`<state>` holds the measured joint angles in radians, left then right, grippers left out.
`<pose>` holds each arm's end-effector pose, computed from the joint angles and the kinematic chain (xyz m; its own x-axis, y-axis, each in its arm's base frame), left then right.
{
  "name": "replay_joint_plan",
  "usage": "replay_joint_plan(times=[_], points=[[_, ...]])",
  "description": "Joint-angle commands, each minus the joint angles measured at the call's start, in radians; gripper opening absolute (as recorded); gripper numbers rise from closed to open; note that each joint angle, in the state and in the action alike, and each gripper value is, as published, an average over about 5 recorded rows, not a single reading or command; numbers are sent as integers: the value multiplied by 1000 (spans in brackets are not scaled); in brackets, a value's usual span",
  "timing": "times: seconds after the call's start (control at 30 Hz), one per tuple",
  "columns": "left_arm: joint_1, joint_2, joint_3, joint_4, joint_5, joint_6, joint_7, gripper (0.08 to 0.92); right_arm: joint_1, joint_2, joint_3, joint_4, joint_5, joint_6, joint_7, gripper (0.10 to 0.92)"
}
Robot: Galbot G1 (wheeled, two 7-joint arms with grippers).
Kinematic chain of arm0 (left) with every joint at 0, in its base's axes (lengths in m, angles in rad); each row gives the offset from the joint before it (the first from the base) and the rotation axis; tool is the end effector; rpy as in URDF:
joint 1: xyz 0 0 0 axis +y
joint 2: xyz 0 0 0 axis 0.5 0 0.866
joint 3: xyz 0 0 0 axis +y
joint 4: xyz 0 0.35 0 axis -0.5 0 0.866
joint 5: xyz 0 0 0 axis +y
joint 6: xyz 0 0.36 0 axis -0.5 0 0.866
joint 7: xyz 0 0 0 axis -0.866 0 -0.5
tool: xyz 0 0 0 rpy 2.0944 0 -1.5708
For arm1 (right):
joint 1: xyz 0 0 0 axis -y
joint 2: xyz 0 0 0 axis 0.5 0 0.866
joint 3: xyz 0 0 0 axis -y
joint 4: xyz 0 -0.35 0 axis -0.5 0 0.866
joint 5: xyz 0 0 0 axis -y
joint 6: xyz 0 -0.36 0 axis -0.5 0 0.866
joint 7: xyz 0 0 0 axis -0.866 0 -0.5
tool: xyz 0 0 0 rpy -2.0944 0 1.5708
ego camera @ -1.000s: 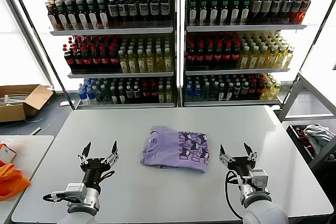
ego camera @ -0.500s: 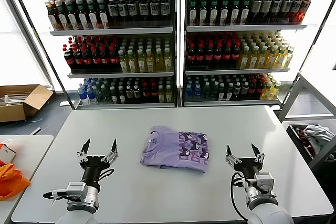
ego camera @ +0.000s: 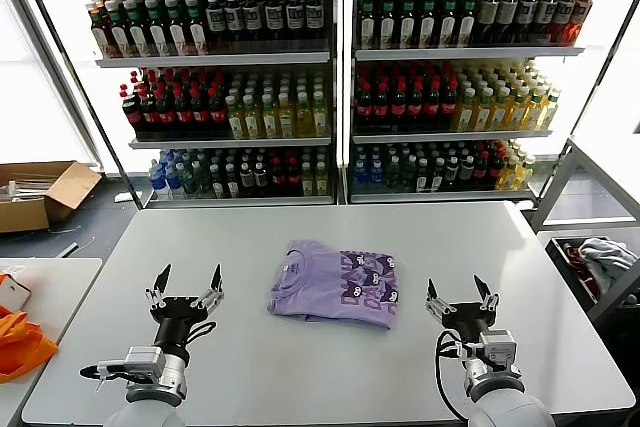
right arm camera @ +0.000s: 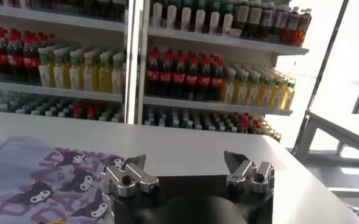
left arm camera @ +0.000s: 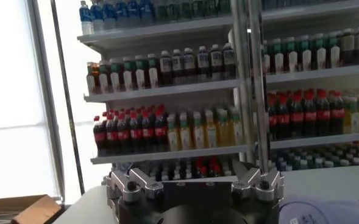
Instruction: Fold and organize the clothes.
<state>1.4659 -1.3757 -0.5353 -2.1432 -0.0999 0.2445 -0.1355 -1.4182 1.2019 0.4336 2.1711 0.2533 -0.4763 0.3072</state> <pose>0.2149 0.0335 -0.2613 -0.9946 -0.0594 0.0853 -0.0511 0.9940 0.0964 0.2226 -0.0280 -0.2437 -0.9607 0.0639 0.2703 0.0247 0.9890 -0.1459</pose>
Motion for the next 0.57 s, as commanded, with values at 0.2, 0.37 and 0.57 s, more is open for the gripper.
replay_joint_plan(times=[0.2, 0.37, 0.57], points=[[-3, 5, -4, 5, 5, 1, 17, 822, 3, 2, -11, -17, -5, 4, -3, 823], [-1, 7, -4, 1, 9, -2, 26, 823, 5, 3, -11, -18, -5, 5, -4, 823], [2, 8, -3, 4, 9, -7, 31, 823, -2, 2, -7, -10, -1, 12, -12, 823]])
